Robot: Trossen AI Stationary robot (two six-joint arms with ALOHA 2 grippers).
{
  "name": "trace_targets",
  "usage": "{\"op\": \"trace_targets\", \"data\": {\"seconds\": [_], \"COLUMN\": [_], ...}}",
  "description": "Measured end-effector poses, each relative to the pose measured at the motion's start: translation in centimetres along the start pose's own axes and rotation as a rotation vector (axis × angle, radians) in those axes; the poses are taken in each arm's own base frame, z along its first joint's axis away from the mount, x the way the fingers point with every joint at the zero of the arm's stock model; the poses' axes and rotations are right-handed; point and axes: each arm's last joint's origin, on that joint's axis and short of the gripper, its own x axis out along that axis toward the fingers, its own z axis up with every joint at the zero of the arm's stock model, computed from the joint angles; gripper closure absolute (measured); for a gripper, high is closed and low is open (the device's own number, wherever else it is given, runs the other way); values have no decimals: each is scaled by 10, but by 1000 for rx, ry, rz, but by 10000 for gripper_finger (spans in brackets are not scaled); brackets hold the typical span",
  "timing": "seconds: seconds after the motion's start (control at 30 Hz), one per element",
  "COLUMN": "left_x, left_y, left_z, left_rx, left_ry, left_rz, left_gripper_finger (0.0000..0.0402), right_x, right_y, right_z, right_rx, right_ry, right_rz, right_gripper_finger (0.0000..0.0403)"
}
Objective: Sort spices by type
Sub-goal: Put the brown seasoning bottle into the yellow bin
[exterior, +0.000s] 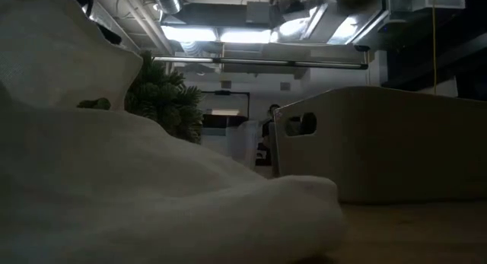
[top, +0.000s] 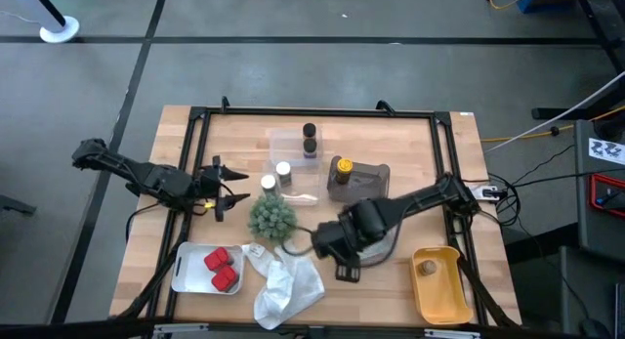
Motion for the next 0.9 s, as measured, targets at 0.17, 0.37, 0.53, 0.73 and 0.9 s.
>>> {"op": "trace_targets", "data": {"seconds": [0.17,0.37,0.53,0.73,0.9], "left_x": [-1,-8,-15,-13,-12], "left_y": [8,20,29,31,32], "left_z": [-18,-25,-24,-28,-35], "left_rx": [-26,-18,-12,-10,-28], "left_ry": [-60,-143,-208,-171,-103], "left_rz": [21,79,130,160,164], "left_gripper_finger": [149,149,149,149,149], "right_x": [4,6,8,9,9], "right_y": [26,62,90,123,147], "right_z": [-20,-47,-74,-113,-149], "right_rx": [50,103,160,270,417], "right_ry": [47,77,74,49,25], "right_rz": [-2,18,-2,-30,-46], "right_gripper_finger": [219,219,217,218,217]}}
